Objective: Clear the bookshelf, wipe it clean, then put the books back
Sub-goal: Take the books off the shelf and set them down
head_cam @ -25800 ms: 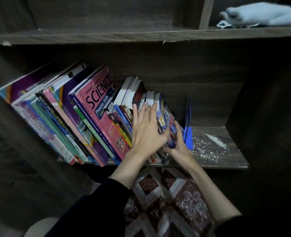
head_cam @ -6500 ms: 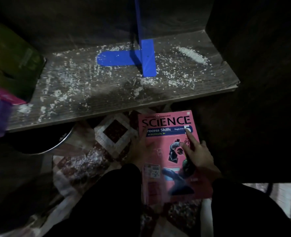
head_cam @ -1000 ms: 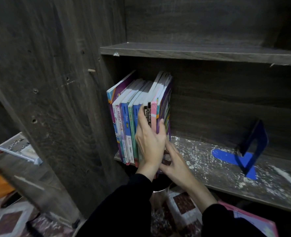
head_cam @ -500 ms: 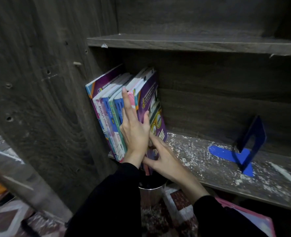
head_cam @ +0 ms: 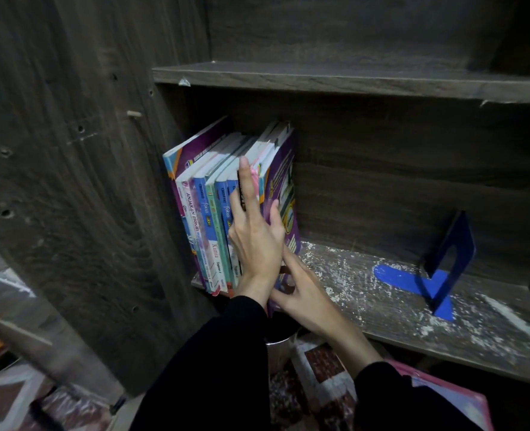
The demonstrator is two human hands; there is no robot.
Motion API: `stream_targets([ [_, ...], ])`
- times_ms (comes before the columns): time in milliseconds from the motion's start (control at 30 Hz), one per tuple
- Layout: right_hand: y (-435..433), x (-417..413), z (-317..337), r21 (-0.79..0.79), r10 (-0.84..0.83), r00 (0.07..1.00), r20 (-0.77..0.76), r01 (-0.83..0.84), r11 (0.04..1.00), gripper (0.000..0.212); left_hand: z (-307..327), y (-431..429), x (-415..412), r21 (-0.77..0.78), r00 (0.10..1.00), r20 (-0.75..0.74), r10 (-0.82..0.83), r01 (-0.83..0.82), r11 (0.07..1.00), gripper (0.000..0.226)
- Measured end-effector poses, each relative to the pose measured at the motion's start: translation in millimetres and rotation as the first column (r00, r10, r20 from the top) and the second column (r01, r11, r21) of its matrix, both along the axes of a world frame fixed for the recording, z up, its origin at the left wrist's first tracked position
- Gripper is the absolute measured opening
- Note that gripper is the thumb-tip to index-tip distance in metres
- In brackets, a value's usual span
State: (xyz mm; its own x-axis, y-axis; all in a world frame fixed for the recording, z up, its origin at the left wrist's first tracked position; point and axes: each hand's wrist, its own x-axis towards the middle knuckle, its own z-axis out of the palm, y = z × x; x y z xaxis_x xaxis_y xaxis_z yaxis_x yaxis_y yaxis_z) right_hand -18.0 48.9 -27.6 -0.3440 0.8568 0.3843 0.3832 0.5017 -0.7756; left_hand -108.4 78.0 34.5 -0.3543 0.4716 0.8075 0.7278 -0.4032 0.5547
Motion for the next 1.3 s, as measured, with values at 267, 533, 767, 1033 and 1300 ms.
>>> stream_targets([
  [267, 2.1, 6.0, -6.8, 0.029, -0.022, 0.997, 0.075, 0.020, 0.999, 0.076, -2.5, 6.6, -0.2, 0.151, 0.996, 0.074, -0.052, 0.041, 0.988, 0.086],
  [533, 61.1, 14.2, 21.4, -0.298, -0.379, 0.894, -0.238, 0.305, 0.905, 0.091, -1.0, 3.8, -8.8, 0.145, 0.975, 0.053, -0.218, 0.208, 0.967, 0.090],
  [767, 124.0, 32.5, 48.7, -0.494, -0.221, 0.764, -0.607, -0.144, 0.858, 0.116, -3.2, -14.9, -25.3, 0.162, 0.888, 0.139, -0.438, 0.416, 0.895, 0.099],
  [1033, 132.7, 47.4, 59.1, -0.312, -0.162, 0.884, -0.439, 0.019, 0.950, 0.116, 12.5, -10.5, -34.1, 0.190, 0.769, 0.355, -0.532, 0.497, 0.846, 0.104],
  [1300, 65.6, 87.3, 96.8, 0.082, -0.065, 0.989, -0.130, 0.076, 0.994, 0.077, 39.4, -24.2, -35.7, 0.169, 0.710, 0.416, -0.568, 0.554, 0.816, 0.113],
])
